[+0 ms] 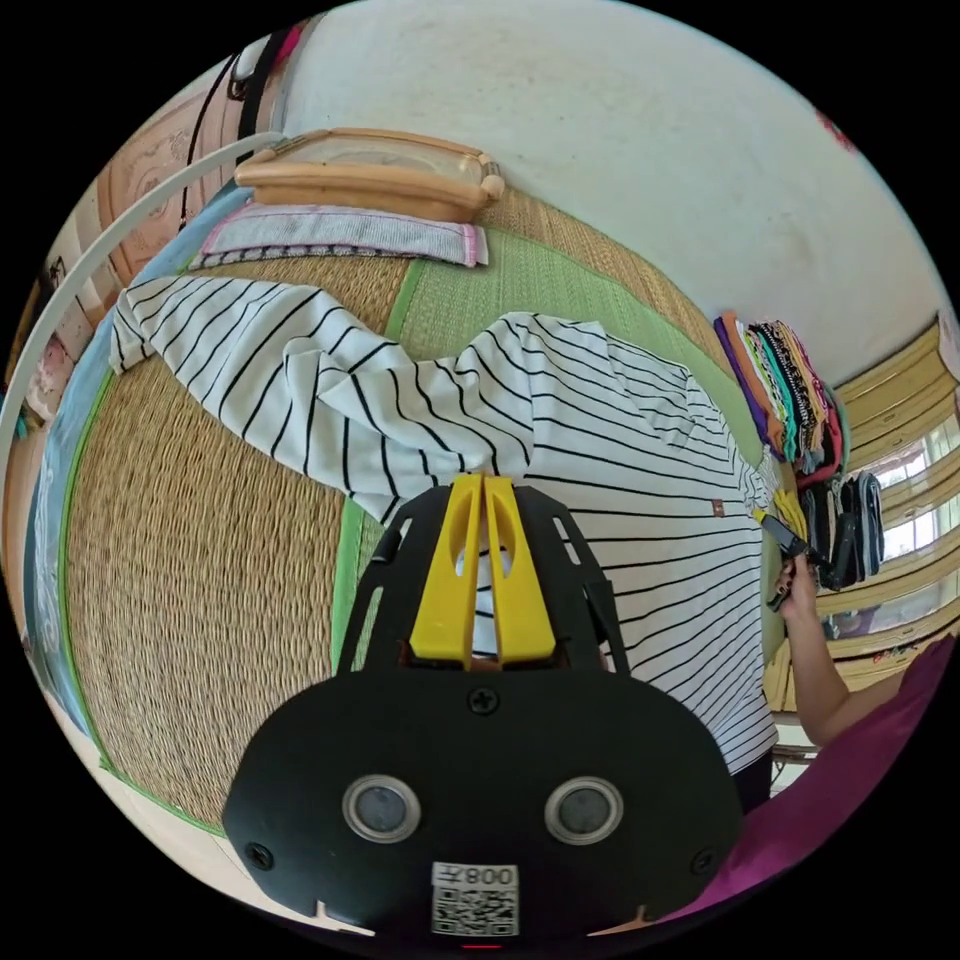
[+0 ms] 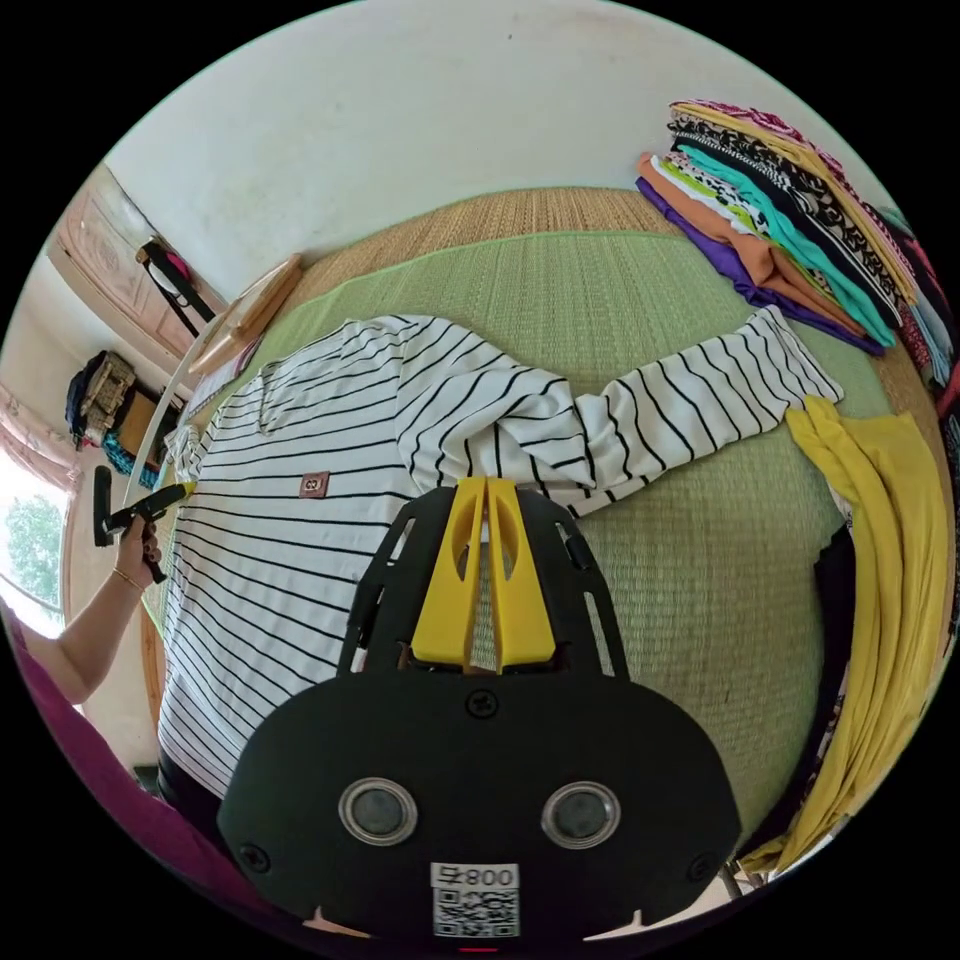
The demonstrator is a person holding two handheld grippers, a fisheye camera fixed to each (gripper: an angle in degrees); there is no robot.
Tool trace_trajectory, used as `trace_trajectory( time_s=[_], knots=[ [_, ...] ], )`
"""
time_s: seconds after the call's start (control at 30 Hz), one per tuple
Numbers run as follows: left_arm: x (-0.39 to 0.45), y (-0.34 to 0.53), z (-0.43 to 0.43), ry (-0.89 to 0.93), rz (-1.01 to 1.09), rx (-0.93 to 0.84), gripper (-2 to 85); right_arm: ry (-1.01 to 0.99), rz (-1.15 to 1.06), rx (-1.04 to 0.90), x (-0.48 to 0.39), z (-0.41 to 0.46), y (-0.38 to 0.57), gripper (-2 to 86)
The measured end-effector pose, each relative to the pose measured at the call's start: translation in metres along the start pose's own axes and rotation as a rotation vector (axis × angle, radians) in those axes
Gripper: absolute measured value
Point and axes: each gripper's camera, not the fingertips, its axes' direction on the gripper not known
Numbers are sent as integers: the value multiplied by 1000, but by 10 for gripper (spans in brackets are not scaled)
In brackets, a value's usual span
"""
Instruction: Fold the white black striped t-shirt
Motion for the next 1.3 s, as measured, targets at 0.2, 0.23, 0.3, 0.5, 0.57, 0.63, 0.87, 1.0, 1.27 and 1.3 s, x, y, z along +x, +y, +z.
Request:
trace_trajectory(
  time_s=[0.2, 0.23, 0.3, 0.5, 0.57, 0.63, 0.87, 1.0, 1.27, 1.3],
  knots=[
    [54, -19, 19, -50, 38, -57, 2, -48, 42, 44, 6, 3, 0, 2],
    [60, -21, 19, -45, 42, -46, 2, -64, 53, 55, 9, -1, 1, 2],
    [93, -32, 19, -20, 92, -4, 1, -53, 65, 93, 15, -12, 4, 3],
    [193, -67, 47, 92, 241, 3, 1, 64, 140, 211, 73, -59, -16, 21],
    [226, -79, 62, 157, 275, -8, 1, 97, 156, 243, 97, -78, -34, 38],
    [263, -89, 77, 222, 320, -11, 1, 154, 168, 254, 126, -98, -65, 61],
    [433, -127, 139, 418, 535, -64, 1, 296, 295, 133, 218, -100, -152, 77],
    [517, -139, 164, 471, 627, -97, 1, 305, 351, -71, 263, -49, -178, 81],
    [605, -152, 194, 496, 638, -153, 1, 227, 347, -2, 275, -56, -167, 23],
    [617, -156, 196, 499, 637, -152, 1, 183, 350, 50, 277, -70, -160, 20]
  ],
)
